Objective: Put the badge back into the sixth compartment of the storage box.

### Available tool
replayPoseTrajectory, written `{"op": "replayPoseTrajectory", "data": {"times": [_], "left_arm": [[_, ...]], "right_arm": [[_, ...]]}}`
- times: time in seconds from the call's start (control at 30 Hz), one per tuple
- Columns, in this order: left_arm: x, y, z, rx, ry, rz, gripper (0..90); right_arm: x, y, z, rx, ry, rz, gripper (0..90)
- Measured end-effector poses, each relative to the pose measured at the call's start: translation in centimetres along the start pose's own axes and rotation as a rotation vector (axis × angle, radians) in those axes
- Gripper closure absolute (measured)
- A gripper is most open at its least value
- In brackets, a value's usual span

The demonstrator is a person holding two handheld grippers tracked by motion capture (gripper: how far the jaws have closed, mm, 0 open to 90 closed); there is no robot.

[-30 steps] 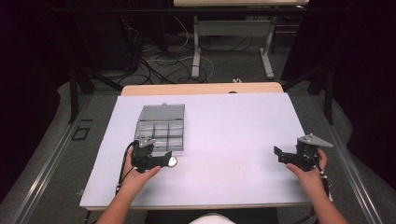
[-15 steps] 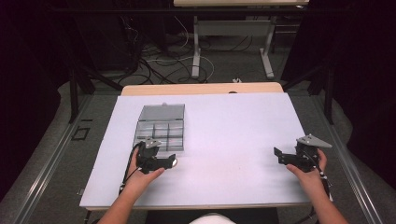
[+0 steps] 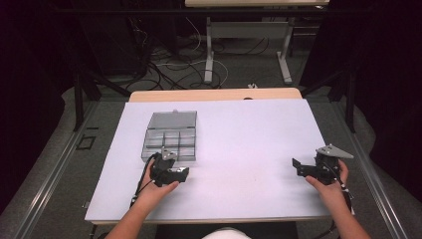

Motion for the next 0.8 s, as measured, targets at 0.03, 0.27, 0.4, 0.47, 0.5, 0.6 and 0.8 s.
{"op": "replayPoseTrajectory", "data": {"times": [0.03,0.27,0.4,0.47,0.5,0.6,0.8], "left_arm": [[-0.03,0.13,-0.13,0.002,0.001,-0.004,30.8],[-0.18,0.54,-0.47,0.005,0.022,0.025,33.2],[-0.28,0.78,-0.54,0.003,0.024,0.028,34.9],[-0.3,0.84,-0.52,0.004,0.028,0.032,35.6],[-0.32,0.86,-0.5,0.006,0.029,0.034,36.2],[-0.38,0.97,-0.52,0.003,0.024,0.034,36.9],[-0.46,1.03,-0.62,-0.002,0.023,0.035,39.0]], "right_arm": [[-0.01,-0.01,-0.03,-0.001,-0.001,0.0,0.0],[-0.09,-0.05,-0.09,0.0,-0.011,-0.001,0.0],[-0.12,-0.04,-0.14,-0.005,-0.012,-0.003,0.0],[-0.14,-0.06,-0.14,0.0,-0.009,0.002,0.0],[-0.14,-0.05,-0.14,0.001,-0.01,0.002,0.0],[-0.14,-0.02,-0.16,0.001,-0.011,0.004,0.0],[-0.11,0.05,-0.1,0.006,-0.012,0.004,0.0]]}}
Point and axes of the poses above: each handheld gripper's, and its own axes: y roughly forward along the jaws, x roughly out of its top, z roughly to its left, the point moved 3 cm from there along y, roughly forward along the jaws, and after that the axes turned 13 degrees about x, right-handed, at the moved point
